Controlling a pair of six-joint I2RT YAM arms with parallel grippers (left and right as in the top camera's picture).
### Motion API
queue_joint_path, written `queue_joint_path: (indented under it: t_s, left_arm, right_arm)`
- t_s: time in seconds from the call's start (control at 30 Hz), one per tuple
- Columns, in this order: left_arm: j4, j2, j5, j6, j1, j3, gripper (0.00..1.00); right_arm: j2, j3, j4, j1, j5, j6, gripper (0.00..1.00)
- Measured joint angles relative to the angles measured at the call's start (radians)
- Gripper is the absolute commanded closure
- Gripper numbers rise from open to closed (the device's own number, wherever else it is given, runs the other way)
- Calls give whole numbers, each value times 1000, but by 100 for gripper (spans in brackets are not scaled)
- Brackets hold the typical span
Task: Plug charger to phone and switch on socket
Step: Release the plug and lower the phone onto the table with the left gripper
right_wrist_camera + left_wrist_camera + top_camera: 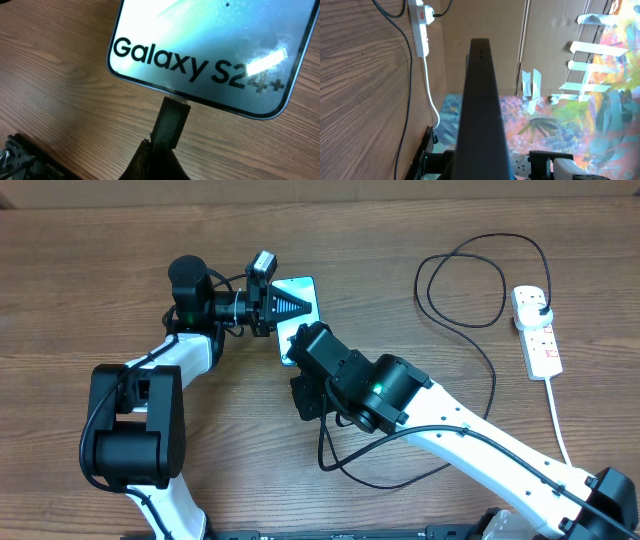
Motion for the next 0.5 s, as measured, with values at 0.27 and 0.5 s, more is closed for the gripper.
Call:
queue_joint_path:
  t_s: [0.27,0.5]
  left_arm:
    - [119,1,-4,-8,-2,9,96]
    - [468,1,-9,-111,-29,15,96]
  right_arm:
    - [0,-14,36,-1,8,-31,96]
    - [6,19,-17,-18,4,-59,65]
